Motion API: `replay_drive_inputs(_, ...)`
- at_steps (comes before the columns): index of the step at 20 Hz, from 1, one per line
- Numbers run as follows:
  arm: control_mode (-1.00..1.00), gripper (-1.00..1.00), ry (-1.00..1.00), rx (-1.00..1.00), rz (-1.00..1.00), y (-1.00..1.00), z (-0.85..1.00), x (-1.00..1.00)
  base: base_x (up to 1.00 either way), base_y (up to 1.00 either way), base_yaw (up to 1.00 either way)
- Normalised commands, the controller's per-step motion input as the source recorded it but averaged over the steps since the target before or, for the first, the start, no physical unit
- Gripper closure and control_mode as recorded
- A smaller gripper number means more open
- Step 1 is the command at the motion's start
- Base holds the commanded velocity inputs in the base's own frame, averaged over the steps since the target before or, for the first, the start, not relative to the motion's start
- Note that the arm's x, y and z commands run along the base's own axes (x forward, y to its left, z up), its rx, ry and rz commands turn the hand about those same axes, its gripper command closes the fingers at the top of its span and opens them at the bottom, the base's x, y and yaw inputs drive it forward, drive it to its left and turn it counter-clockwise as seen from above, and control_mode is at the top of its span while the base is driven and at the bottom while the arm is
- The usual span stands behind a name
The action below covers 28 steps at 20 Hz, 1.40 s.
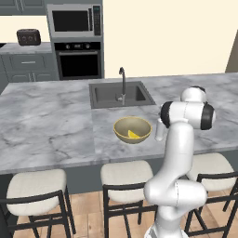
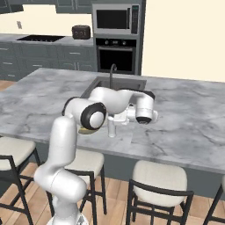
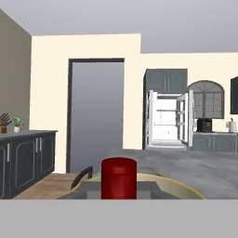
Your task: There is a bowl on the dining counter. Grab a lemon wedge from the fridge and place it in the bowl. Then get the liquor bottle and glass cup from the cabinet and place them next to the bowl.
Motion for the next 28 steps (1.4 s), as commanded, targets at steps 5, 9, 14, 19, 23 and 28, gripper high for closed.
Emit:
replay_drive_inputs(5,-1.0,1.0,0.0,-0.03,0.0,0.15,-0.14,0.14,0.0,0.0,0.0)
replay_drive_inputs(9,-1.0,1.0,0.0,-0.02,0.0,0.07,-0.16,0.04,0.0,0.0,0.0)
replay_drive_inputs(14,-1.0,-1.0,-0.02,-0.02,0.02,0.0,-0.19,-0.02,0.0,0.0,0.0)
replay_drive_inputs(19,-1.0,-1.0,-0.05,-0.02,0.0,0.0,-0.06,-0.19,0.0,0.0,0.0)
replay_drive_inputs(23,-1.0,-1.0,0.0,0.0,0.0,0.0,0.0,-0.12,0.0,0.0,0.0)
replay_drive_inputs(28,-1.0,-1.0,0.0,0.0,0.0,0.0,0.28,-0.13,0.0,0.0,0.0)
